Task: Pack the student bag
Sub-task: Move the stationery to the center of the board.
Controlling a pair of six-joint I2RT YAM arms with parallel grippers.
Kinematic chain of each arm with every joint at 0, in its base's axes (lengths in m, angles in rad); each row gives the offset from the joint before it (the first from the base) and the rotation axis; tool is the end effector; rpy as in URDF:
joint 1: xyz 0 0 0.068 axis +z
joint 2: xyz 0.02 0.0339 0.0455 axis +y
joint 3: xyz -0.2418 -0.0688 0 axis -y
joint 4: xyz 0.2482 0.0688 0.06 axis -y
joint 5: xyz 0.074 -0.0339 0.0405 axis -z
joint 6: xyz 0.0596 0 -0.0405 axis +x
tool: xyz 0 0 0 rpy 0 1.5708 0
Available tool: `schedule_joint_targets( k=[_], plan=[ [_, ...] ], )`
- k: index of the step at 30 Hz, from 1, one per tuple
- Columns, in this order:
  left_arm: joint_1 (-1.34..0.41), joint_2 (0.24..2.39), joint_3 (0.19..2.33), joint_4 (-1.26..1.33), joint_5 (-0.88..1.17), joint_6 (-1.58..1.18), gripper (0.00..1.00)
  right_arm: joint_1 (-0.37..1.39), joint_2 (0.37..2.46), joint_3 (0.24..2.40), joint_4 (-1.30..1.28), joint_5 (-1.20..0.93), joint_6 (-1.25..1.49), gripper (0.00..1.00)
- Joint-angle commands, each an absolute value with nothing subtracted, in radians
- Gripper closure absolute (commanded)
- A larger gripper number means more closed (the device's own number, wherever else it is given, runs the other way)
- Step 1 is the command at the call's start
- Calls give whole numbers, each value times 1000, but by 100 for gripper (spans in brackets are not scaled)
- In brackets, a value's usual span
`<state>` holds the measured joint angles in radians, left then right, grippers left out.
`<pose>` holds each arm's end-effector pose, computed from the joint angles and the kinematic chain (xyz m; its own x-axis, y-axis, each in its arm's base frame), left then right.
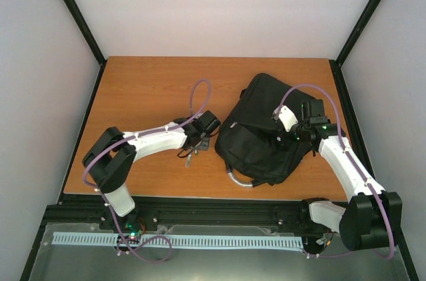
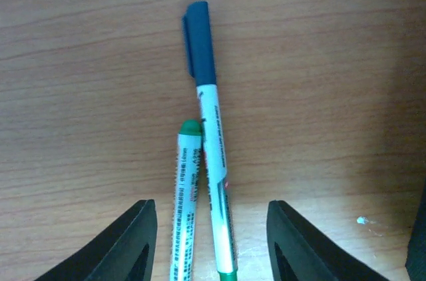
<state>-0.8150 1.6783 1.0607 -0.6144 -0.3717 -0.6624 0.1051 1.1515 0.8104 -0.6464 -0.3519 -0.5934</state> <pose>0.2394 -0.2225 0.1369 -0.8762 0.0942 -0.4727 0.0715 0.9953 0.0657 0.2436 0.0464 0.1994 -0.5275 -0.5835 -0.6175 -0.7023 0.7085 -0.0695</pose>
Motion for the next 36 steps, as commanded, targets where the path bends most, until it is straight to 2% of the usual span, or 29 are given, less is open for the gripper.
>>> schedule_joint_targets(
  k=[1,5,11,14,31,33,36],
  plan=[
    [-810,1735,1128,-672,-316,-667,55,104,1140,808,-617,-407,-579,97],
    [-811,1762,1151,-696,-319,-675,65,104,1138,806,-616,-403,-581,97],
    [-811,1784,1158,-705,-302,-682,69,104,1143,805,-616,-404,-584,97],
    [-811,1797,1157,-705,-293,-681,76,104,1143,804,-615,-404,-583,97],
    [-811,1869,1170,-693,-275,-687,78,104,1144,804,-617,-403,-585,97],
    [-811,1878,1173,-697,-277,-692,81,104,1143,804,-618,-403,-585,97],
    [-811,1882,1177,-703,-258,-689,93,104,1143,803,-617,-403,-586,97]
  ],
)
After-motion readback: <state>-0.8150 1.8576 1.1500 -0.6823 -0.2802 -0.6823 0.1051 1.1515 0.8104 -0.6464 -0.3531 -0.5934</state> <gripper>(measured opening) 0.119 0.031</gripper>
